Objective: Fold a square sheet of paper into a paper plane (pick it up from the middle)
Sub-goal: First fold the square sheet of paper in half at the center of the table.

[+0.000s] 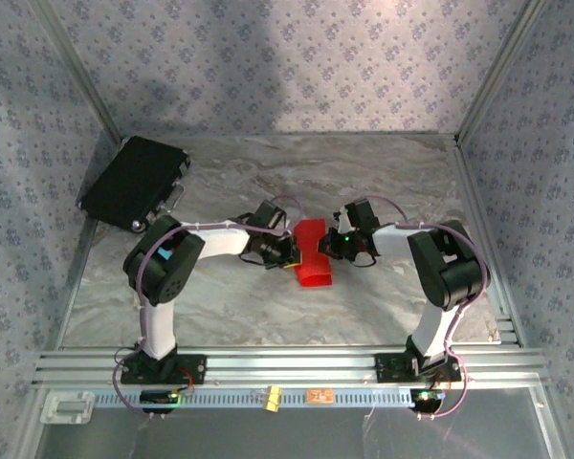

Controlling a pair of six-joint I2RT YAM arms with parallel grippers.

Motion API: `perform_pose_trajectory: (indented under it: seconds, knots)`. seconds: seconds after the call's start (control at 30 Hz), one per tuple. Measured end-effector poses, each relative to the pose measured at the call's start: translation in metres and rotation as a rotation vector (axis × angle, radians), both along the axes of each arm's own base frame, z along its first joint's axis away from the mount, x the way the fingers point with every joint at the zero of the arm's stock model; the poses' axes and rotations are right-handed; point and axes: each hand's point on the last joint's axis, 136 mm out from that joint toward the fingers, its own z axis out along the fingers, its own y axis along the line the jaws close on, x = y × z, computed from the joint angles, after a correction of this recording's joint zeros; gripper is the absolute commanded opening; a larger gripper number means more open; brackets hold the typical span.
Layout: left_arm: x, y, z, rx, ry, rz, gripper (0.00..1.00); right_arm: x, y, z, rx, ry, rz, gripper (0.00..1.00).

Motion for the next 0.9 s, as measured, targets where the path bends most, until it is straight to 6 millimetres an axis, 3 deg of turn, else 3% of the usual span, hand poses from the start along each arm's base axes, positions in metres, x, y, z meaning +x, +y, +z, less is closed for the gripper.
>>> perform_pose_trajectory:
  seconds: [0.2,0.43,0.67,0.9]
  knots:
    - [0.000,-0.003,0.014,-0.019,-0.013,0.013,0.03,0.000,-0.001,0.000,-0.005,-0.002,-0.004,0.00]
    - [-0.006,-0.011,0.017,-0.048,-0.001,0.005,0.03,0.000,-0.002,0.000,-0.011,-0.003,-0.007,0.00]
    - [-0.021,-0.001,-0.007,-0.020,0.043,-0.015,0.02,0.000,-0.002,0.000,-0.011,-0.004,-0.008,0.00]
    - [-0.020,-0.001,-0.006,-0.027,0.010,-0.036,0.02,0.000,-0.002,0.000,-0.010,-0.006,-0.008,0.00]
